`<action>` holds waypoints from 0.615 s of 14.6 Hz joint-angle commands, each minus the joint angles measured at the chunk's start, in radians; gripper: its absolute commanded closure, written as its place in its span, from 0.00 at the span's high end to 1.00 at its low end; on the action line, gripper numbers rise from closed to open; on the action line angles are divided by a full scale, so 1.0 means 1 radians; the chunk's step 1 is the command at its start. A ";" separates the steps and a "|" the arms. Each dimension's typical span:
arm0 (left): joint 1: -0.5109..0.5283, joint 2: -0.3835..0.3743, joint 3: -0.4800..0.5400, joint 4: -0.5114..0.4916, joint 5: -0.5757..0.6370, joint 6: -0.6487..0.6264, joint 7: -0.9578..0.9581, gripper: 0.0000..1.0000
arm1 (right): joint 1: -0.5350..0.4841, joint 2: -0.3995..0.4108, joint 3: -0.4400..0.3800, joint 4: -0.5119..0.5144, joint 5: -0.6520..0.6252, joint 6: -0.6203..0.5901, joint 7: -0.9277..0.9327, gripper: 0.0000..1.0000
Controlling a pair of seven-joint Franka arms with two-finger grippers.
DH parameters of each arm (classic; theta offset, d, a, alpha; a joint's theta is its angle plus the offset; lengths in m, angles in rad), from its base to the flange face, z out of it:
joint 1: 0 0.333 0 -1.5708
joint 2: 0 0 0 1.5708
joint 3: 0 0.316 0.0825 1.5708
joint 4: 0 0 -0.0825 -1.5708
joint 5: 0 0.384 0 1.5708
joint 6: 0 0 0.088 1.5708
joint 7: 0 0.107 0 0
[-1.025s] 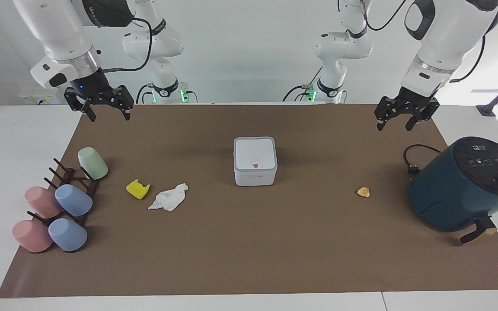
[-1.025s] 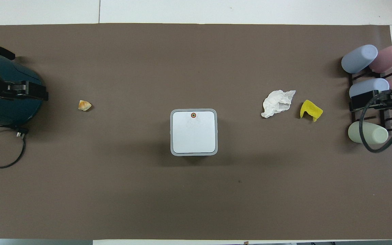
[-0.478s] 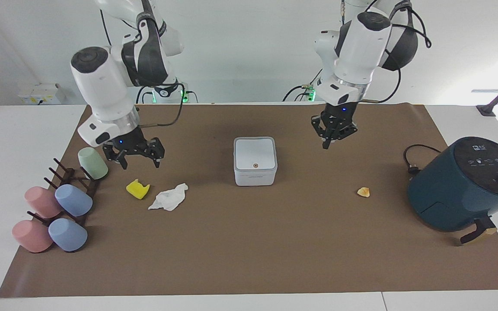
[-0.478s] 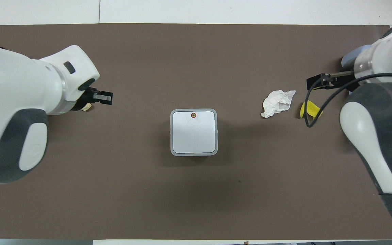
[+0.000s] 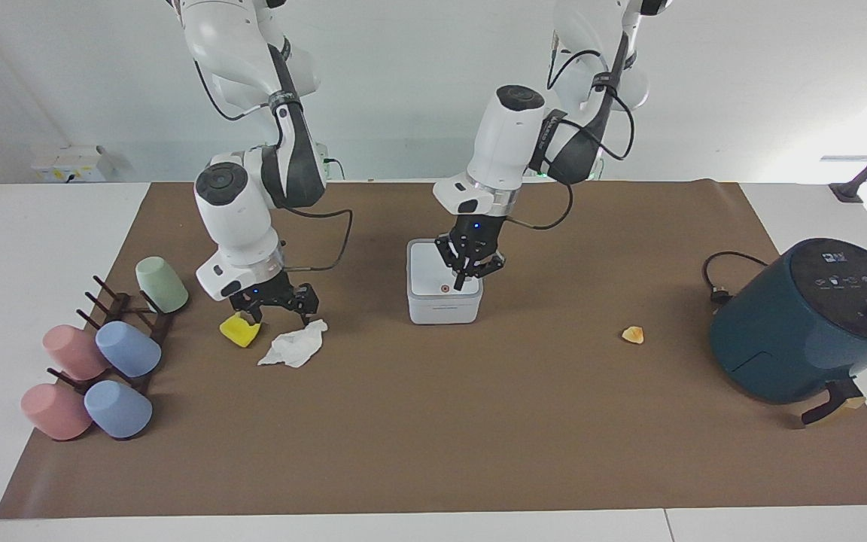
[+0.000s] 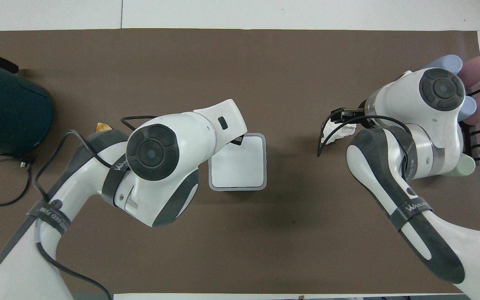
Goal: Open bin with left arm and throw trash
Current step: 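Reach the left gripper to the bin lid while the right gripper reaches the tissue, then lift the bin lid with the left gripper while the right gripper grasps the tissue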
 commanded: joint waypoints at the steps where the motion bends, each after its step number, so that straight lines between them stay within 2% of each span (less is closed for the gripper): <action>1: -0.026 0.013 0.017 -0.026 0.015 0.036 -0.019 0.00 | 0.003 0.082 0.002 0.008 0.061 0.099 0.024 1.00; 3: -0.033 0.009 0.017 -0.060 0.015 0.036 -0.019 0.00 | 0.001 0.123 0.004 0.026 0.061 0.139 0.024 1.00; 7: -0.044 -0.001 0.017 -0.105 0.015 0.021 -0.012 0.00 | 0.003 0.134 0.002 0.017 0.064 0.141 0.018 0.95; 9: -0.044 -0.036 0.017 -0.094 0.015 -0.039 -0.014 0.00 | 0.000 0.134 0.002 0.013 0.064 0.141 0.014 0.78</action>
